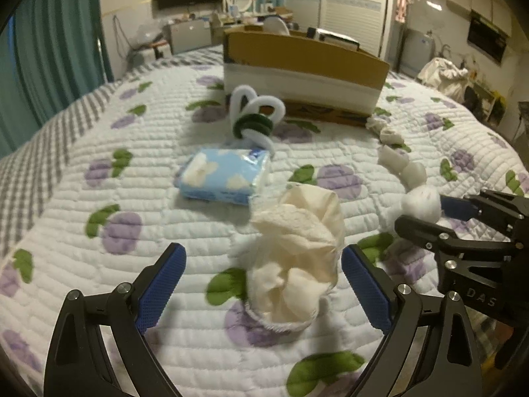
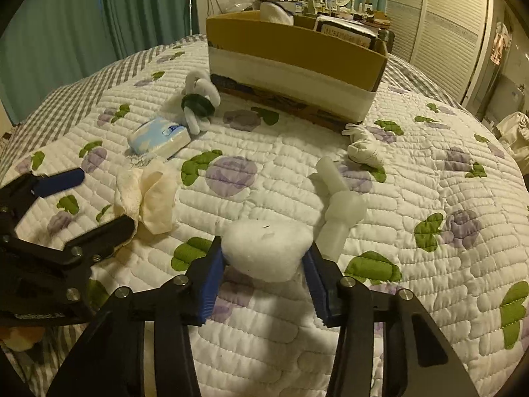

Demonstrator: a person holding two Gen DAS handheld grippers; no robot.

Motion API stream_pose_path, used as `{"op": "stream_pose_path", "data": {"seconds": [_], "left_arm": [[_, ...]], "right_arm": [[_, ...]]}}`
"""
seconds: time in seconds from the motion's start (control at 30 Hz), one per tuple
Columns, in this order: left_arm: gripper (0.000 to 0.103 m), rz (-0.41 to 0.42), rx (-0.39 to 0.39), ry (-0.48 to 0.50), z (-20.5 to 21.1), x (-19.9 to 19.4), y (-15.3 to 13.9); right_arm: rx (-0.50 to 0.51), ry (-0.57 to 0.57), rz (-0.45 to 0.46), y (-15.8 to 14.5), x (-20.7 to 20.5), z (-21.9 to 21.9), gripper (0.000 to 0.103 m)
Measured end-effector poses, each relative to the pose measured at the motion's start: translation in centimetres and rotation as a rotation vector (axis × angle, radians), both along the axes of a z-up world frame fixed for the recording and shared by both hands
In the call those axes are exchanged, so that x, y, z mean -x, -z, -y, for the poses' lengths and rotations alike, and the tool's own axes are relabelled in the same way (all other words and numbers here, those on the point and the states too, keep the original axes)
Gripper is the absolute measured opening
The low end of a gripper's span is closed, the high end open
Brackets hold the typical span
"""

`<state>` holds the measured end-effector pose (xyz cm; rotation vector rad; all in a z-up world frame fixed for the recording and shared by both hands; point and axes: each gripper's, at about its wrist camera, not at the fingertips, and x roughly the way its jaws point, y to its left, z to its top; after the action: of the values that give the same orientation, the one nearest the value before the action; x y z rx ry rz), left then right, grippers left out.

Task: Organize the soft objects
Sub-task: 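Grasp the cream lace cloth with the left tool while the right tool grasps the cotton puff, then carry the cloth and puff into the box and release both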

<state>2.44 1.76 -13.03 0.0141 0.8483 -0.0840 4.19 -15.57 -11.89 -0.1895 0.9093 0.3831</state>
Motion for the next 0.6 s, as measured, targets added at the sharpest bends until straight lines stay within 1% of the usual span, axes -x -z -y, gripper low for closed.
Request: {"op": "stream_pose_path", "data": {"seconds": [0.1, 0.13, 0.2, 0.23, 0.27, 0.33, 0.37, 0.43, 0.53, 0.6], "left_arm": [[0.094, -0.026, 0.035, 0.025, 0.6, -0.8, 0.6], [0.088, -0.033, 0.043, 0.034, 0.8, -1.0, 0.9], [0.085, -0.045, 0.039, 0.042, 1.2, -1.3, 1.3], [0.078, -0.053, 0.034, 0.047, 1.4, -1.5, 1.7], [0.067, -0.063, 0.034, 0.051, 1.5, -1.6, 1.9], [0.061, -0.070, 0.042, 0.057, 1.4, -1.6, 2.2], [0.049, -0.065, 0.046, 0.062, 1.4, -1.4, 2.1], [0.036, -0.059, 0.052, 0.073, 1.2, -1.2, 1.7], [0.027, -0.050, 0.062, 0.075, 1.1, -0.5, 1.3], [0.027, -0.037, 0.064, 0.078, 1.2, 0.1, 0.7]], "right_arm": [[-0.011, 0.015, 0.007, -0.4, -0.1, 0.4, 0.045], [-0.015, 0.018, 0.008, -0.4, -0.1, 0.5, 0.045], [-0.017, 0.022, 0.012, -0.5, -0.1, 0.7, 0.045], [-0.018, 0.022, 0.011, -0.5, -0.1, 0.7, 0.045], [-0.019, 0.022, 0.011, -0.6, -0.1, 0.7, 0.045], [-0.020, 0.020, 0.010, -0.5, 0.0, 0.7, 0.045], [-0.020, 0.019, 0.012, -0.6, 0.1, 0.7, 0.045], [-0.021, 0.018, 0.016, -0.6, 0.2, 0.8, 0.045], [-0.033, 0.017, 0.024, -1.0, 0.5, 1.1, 0.045], [-0.040, 0.023, 0.030, -1.3, 0.8, 1.4, 0.045]]}}
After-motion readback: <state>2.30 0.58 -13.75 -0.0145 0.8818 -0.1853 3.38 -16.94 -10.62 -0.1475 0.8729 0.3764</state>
